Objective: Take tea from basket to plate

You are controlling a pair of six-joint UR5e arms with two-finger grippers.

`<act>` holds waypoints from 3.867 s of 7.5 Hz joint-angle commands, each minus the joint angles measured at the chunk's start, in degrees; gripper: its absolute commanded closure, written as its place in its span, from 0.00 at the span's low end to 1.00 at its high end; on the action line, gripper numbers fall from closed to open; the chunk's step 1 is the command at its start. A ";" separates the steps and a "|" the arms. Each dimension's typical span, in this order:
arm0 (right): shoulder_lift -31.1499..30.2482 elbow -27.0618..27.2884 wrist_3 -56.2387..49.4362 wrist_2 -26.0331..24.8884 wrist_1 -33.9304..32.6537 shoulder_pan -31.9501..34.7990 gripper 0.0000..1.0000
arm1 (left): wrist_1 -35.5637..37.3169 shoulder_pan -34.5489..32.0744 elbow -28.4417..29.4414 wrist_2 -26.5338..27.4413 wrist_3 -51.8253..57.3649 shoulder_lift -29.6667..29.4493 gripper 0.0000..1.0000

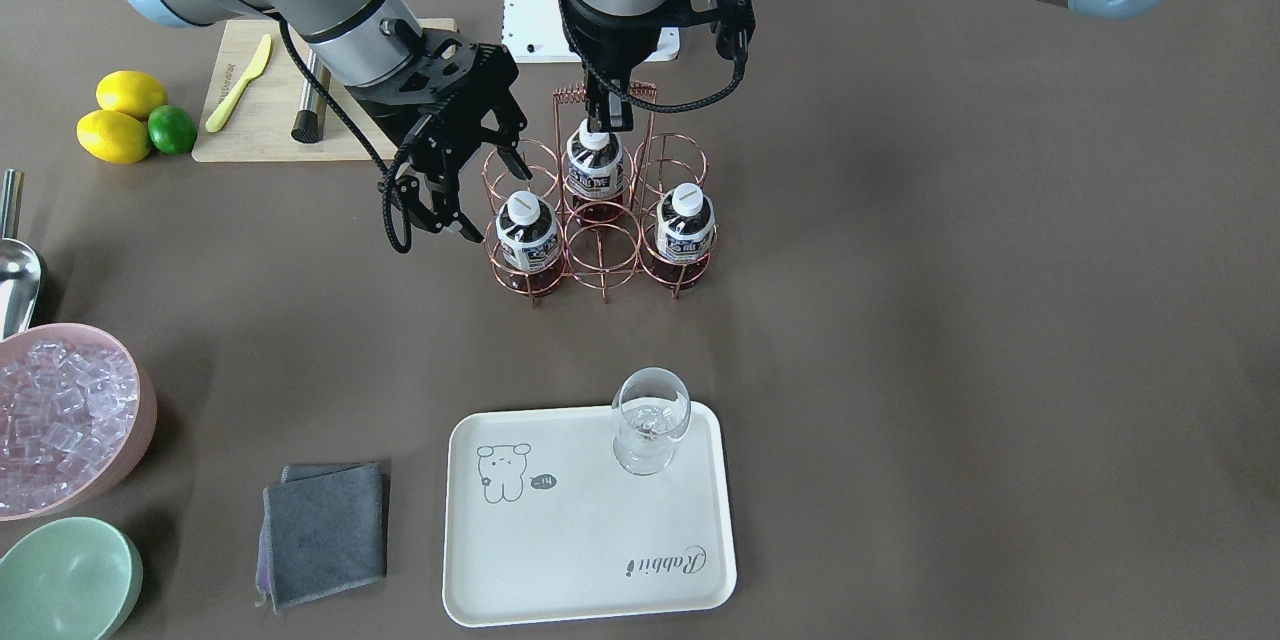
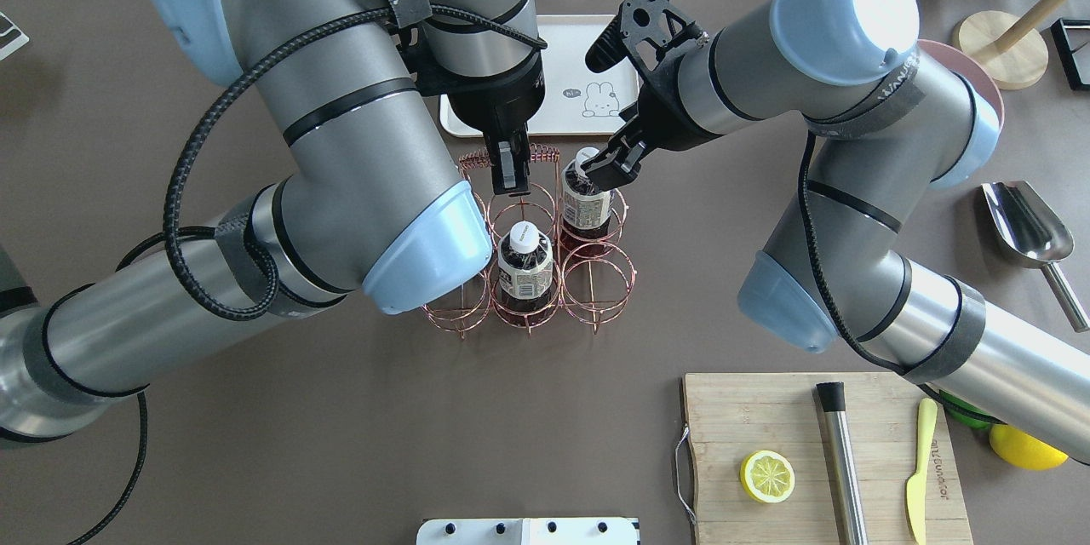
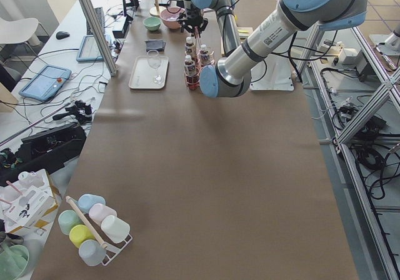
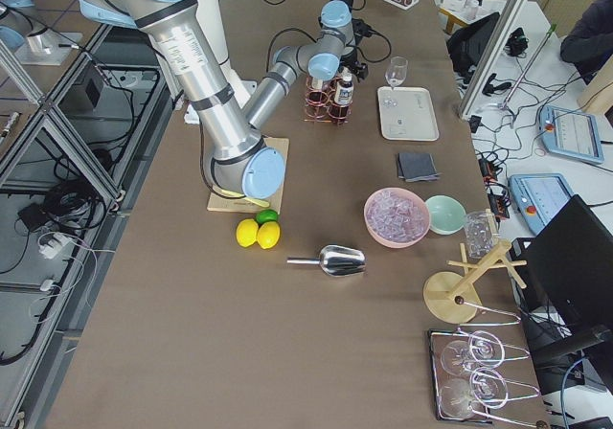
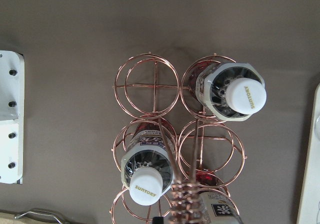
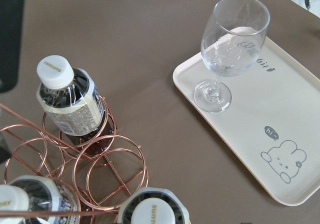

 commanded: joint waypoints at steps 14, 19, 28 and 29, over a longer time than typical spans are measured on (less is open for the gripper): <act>0.28 -0.73 0.07 -1.82 0.20 -2.18 0.40 | 0.00 0.00 0.04 0.01 0.00 0.09 1.00; 0.55 -1.53 1.21 -1.90 2.66 -2.18 0.74 | 0.00 0.00 -0.05 0.01 0.00 0.09 1.00; -1.21 2.60 0.51 0.11 2.66 -2.18 1.00 | -0.08 0.09 0.04 0.01 0.00 0.09 1.00; -1.21 3.39 0.33 0.38 1.35 -2.09 1.00 | -0.09 0.00 -0.05 0.01 0.00 0.09 1.00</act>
